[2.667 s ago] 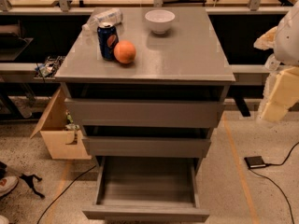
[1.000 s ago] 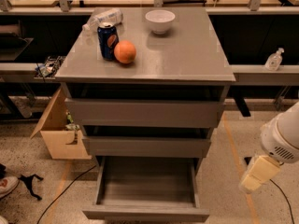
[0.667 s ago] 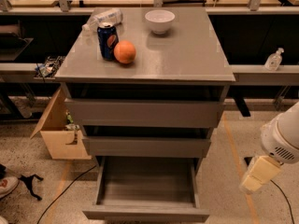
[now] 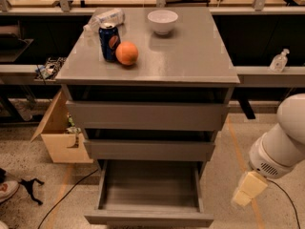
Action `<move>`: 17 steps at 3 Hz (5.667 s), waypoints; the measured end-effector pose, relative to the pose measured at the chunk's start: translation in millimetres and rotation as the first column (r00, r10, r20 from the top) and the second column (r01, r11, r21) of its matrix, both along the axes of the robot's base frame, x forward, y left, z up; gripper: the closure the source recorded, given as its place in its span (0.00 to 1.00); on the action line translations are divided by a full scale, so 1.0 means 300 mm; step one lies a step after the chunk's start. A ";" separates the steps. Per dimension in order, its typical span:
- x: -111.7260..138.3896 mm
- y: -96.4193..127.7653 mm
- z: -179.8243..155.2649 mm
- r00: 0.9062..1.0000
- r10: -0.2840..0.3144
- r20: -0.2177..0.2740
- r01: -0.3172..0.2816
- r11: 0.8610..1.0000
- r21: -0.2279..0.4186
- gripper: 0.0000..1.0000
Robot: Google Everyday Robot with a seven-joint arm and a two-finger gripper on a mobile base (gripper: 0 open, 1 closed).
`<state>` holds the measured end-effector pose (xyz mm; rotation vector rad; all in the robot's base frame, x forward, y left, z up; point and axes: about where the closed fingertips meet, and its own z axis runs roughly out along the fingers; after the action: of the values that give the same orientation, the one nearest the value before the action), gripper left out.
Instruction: Close bottom drawer
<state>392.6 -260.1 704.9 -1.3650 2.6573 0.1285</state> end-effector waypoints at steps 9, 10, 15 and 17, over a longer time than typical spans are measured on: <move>-0.210 0.263 -1.256 0.912 -0.155 -0.380 0.298 0.888 0.351 0.00; -0.220 0.306 -1.368 0.890 -0.132 -0.436 0.307 0.880 0.362 0.16; -0.081 0.345 -1.696 0.943 -0.122 -0.309 0.277 0.803 0.528 1.00; -0.068 0.349 -1.702 0.946 -0.124 -0.300 0.274 0.802 0.531 1.00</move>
Offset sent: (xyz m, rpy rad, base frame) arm -0.0412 0.0270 -0.2184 0.0999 0.2504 -0.1264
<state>372.1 -155.4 194.4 -0.9072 2.5992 1.0431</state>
